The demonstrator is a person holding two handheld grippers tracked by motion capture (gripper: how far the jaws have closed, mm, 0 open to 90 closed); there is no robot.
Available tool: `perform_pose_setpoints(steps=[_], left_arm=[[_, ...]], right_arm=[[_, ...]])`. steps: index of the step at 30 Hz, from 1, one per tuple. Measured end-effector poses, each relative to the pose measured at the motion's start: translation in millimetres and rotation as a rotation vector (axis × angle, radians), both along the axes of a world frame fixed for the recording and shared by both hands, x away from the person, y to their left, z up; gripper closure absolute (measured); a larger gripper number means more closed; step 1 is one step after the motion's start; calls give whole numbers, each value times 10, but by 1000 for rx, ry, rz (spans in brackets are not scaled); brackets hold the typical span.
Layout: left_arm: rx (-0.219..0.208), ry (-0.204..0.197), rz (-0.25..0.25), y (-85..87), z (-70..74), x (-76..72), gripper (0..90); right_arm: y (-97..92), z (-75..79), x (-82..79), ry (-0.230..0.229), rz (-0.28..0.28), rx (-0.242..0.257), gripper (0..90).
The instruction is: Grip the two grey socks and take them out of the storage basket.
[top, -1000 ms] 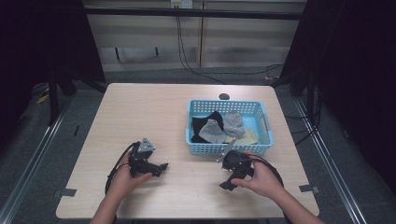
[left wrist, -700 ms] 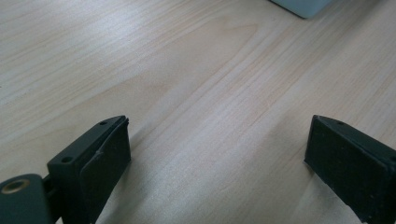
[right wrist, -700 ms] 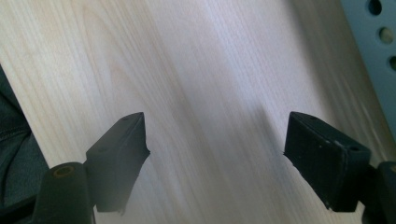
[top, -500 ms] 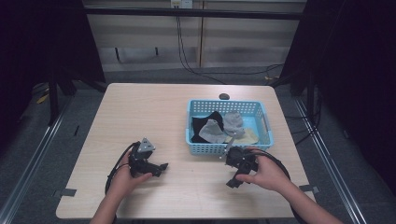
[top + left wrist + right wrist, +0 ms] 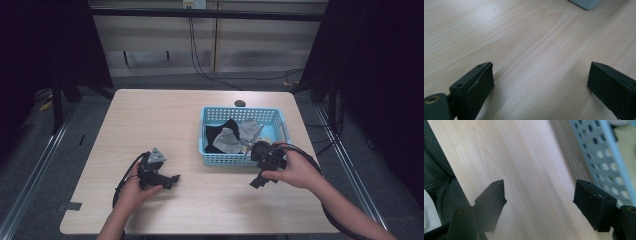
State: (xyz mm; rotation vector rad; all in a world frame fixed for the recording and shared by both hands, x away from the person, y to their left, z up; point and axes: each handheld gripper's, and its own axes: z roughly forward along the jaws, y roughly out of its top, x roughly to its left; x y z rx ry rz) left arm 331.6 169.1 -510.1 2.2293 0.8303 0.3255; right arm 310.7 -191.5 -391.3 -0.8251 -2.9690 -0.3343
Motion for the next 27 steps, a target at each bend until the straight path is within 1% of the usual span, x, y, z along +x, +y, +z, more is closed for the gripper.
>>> perform_pose_setpoints(steps=[2, 3, 4, 6, 10, 11, 12, 13, 14, 15, 16, 17, 18, 21, 22, 24, 27], left_arm=[[-1, 0, 0, 0, 0, 0, 61], [-1, 0, 0, 0, 0, 0, 61], [1, -1, 1, 0, 1, 0, 61], [0, 0, 0, 0, 0, 0, 61], [0, 0, 0, 0, 0, 0, 61], [0, 0, 0, 0, 0, 0, 61], [2, -2, 0, 1, 1, 1, 61], [2, -2, 0, 1, 1, 1, 61], [-1, -1, 2, -1, 0, -1, 61], [-1, 0, 1, -1, 0, -1, 61], [-1, 0, 1, -1, 0, -1, 61], [0, -1, 0, 0, 0, 0, 61], [0, -1, 2, -1, 0, -1, 61], [-1, -1, 2, -1, 0, -1, 61], [-10, 1, 8, -6, -4, -4, 61], [-10, 0, 8, -6, -4, -3, 61], [-8, -2, 9, -6, -3, -4, 61]], right_arm=[[-28, 95, 82, -6, -17, 4, 252], [-28, 95, 82, -6, -17, 4, 252], [-53, 145, 157, -15, -31, 6, 255], [-62, 160, 187, -18, -34, 6, 255], [-99, 198, 359, -21, -74, 9, 261], [-111, 195, 406, -27, -72, 11, 261], [-120, 195, 493, -31, -88, 6, 261], [-120, 195, 493, -31, -88, 6, 261], [-130, 184, 582, -33, -102, -5, 261], [-135, 176, 623, -33, -116, -6, 261], [-135, 176, 623, -33, -116, -6, 261], [-155, 151, 716, -36, -133, -16, 261], [-155, 151, 716, -36, -133, -16, 261], [-180, 112, 846, -45, -160, -33, 262], [-193, 91, 899, -50, -172, -26, 262], [-207, 61, 970, -57, -200, -21, 271], [-225, -17, 1089, -67, -240, -31, 284]])
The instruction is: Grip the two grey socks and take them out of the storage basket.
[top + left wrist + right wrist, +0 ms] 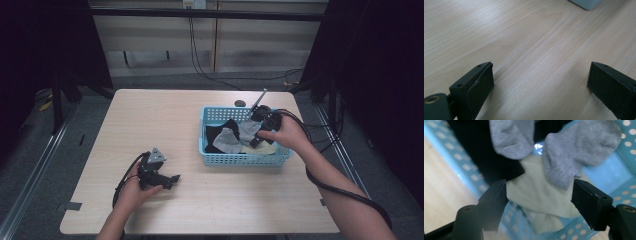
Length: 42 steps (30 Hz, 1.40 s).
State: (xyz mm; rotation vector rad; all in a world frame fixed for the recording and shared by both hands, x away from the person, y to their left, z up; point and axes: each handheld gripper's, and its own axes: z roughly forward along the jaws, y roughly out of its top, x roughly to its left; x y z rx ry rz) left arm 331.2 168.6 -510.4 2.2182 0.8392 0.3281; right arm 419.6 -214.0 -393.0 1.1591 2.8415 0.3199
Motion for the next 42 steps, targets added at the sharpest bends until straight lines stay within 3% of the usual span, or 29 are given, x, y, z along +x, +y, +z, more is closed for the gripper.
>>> perform_pose_setpoints(steps=[6, 15, 19, 21, 24, 31, 38, 42], left_arm=[[10, -2, -8, 6, 4, 3, 62], [10, -2, -8, 6, 4, 3, 61], [14, -5, -9, 8, 5, 5, 61], [14, -4, -9, 8, 6, 4, 61], [10, -1, -9, 6, 4, 4, 61], [14, -4, -9, 8, 6, 4, 61], [14, -4, -9, 8, 5, 5, 61], [11, -1, -10, 6, 4, 4, 61]], right_arm=[[-52, -276, 185, 2, -90, -1, 316], [-53, -564, 329, -22, -156, -19, 318], [-16, -630, 353, -29, -154, -11, 324], [19, -667, 358, -26, -151, -9, 377], [63, -680, 357, -43, -151, -27, 421], [35, -602, 346, -36, -137, -28, 760], [-21, -455, 305, -11, -114, 11, 806], [-34, -319, 268, -1, -89, 3, 812]])
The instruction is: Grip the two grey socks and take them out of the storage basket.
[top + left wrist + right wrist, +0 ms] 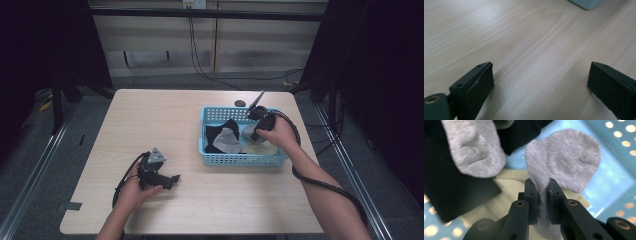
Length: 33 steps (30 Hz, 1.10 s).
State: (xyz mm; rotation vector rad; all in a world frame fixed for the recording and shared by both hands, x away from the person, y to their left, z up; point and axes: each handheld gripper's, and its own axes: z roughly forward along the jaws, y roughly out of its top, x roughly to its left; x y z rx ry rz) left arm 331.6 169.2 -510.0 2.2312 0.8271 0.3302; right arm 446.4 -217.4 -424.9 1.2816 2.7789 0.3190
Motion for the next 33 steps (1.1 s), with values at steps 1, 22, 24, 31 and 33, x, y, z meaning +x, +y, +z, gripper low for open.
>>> perform_pose_setpoints(steps=[1, 22, 24, 31, 33], left_arm=[[-6, -3, 8, -4, -2, -2, 61], [-6, -3, 7, -4, -2, -2, 61], [-6, -3, 8, -4, -2, -2, 61], [-6, -3, 8, -4, -2, -2, 61], [-6, -3, 8, -4, -2, -2, 61]], right_arm=[[-4, 35, -9, 8, 4, 2, 814], [-89, 712, -129, 53, 75, -17, 827], [-95, 787, -156, 43, 91, -12, 827], [-76, 976, -256, 29, 129, -18, 827], [-52, 1072, -323, 24, 153, -5, 827]])
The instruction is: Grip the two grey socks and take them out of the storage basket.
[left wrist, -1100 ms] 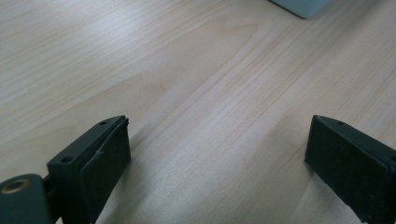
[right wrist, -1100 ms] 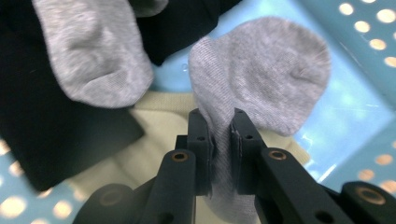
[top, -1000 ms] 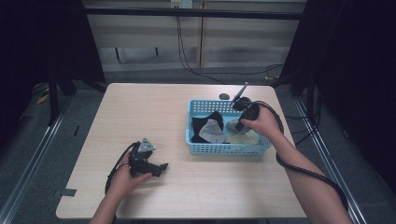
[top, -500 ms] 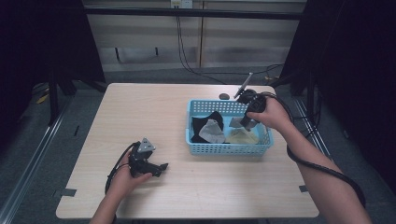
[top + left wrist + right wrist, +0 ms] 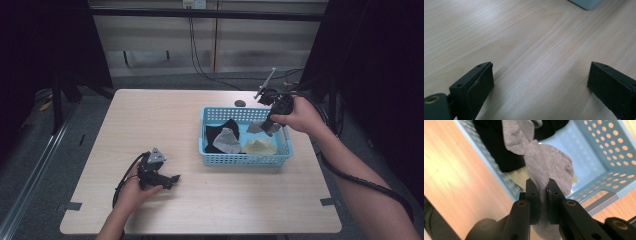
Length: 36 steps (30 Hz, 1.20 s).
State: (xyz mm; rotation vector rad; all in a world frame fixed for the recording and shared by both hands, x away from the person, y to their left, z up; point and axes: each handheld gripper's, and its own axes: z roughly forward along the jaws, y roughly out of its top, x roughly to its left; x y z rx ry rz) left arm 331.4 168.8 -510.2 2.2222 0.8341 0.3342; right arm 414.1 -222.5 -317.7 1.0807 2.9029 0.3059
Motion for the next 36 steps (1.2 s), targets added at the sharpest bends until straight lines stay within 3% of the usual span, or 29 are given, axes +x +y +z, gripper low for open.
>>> perform_pose_setpoints(steps=[9, 23, 30, 36], left_arm=[[1, 0, -1, 0, 0, 0, 61], [-6, 5, 0, -3, -3, -2, 61], [6, 3, -8, 5, 2, 2, 61], [5, 4, -8, 4, 1, 1, 61]], right_arm=[[128, 193, -274, -9, 90, -2, 826], [415, 390, -938, -21, 293, 48, 824], [621, 221, -1197, -6, 384, 83, 821], [745, 14, -1280, 14, 430, 111, 817]])
